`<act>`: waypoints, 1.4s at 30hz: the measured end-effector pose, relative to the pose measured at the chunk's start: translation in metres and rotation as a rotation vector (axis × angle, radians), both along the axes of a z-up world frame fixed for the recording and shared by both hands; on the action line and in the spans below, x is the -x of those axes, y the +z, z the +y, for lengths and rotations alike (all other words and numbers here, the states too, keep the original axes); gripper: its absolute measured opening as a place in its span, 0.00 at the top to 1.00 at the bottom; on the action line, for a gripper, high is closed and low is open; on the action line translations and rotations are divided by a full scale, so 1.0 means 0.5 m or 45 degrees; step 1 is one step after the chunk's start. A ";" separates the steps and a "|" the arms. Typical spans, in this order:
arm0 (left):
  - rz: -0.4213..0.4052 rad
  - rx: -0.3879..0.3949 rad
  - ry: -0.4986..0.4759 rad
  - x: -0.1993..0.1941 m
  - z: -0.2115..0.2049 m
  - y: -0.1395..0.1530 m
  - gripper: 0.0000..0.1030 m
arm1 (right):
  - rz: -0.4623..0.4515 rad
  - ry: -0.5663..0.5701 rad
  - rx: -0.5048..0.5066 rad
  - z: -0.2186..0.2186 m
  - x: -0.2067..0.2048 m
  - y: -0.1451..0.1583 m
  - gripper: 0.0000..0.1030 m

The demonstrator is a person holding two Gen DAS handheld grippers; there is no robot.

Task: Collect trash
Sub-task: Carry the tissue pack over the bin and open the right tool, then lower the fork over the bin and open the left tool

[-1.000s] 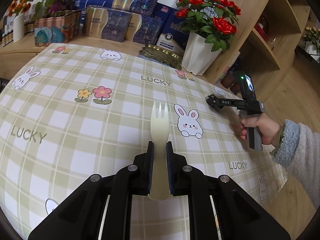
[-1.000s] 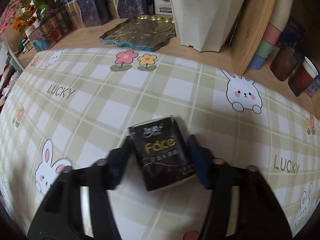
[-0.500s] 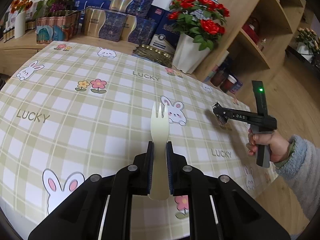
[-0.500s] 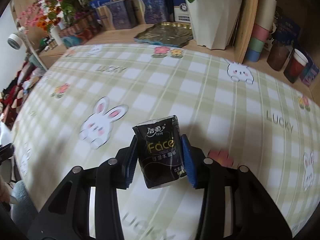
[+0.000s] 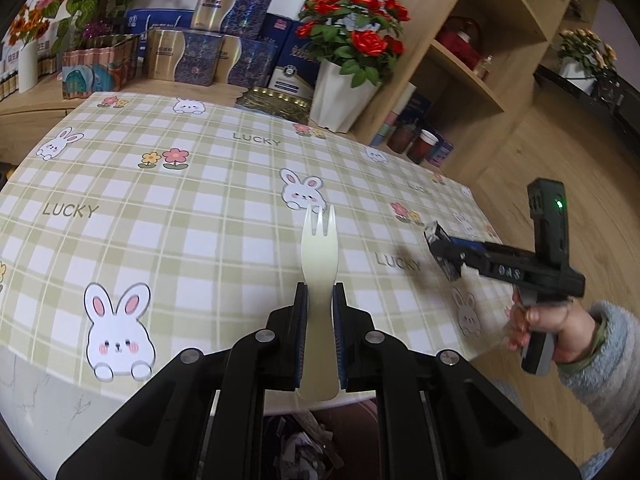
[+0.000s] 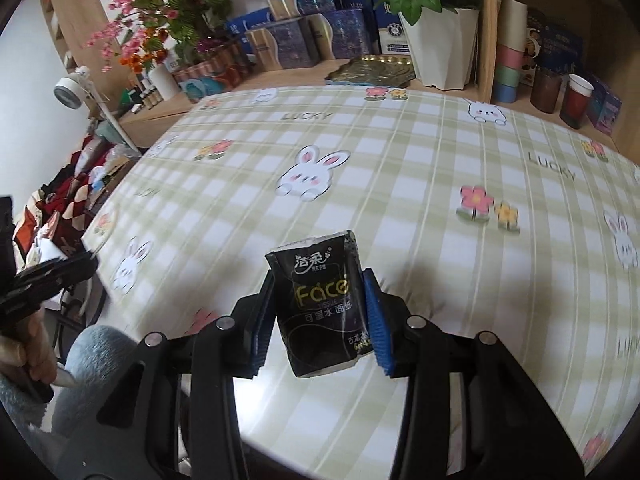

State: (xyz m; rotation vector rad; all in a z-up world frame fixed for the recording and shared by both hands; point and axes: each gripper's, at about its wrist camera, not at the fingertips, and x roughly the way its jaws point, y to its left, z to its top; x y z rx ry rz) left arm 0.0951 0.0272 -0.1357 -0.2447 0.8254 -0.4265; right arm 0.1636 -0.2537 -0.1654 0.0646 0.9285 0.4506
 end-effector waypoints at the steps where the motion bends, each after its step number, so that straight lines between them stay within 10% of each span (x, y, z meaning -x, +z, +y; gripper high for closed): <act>1: -0.002 0.000 -0.007 0.012 -0.002 0.000 0.88 | -0.007 0.003 -0.007 0.002 0.024 0.000 0.58; 18: 0.020 -0.028 -0.117 0.153 -0.042 -0.033 0.88 | 0.133 -0.037 -0.148 0.063 0.334 -0.144 0.58; 38: 0.077 -0.040 -0.119 0.199 -0.046 -0.077 0.88 | 0.266 -0.070 -0.133 0.074 0.348 -0.204 0.50; 42: 0.101 -0.048 -0.127 0.197 -0.052 -0.090 0.88 | 0.227 -0.114 -0.122 0.062 0.345 -0.188 0.33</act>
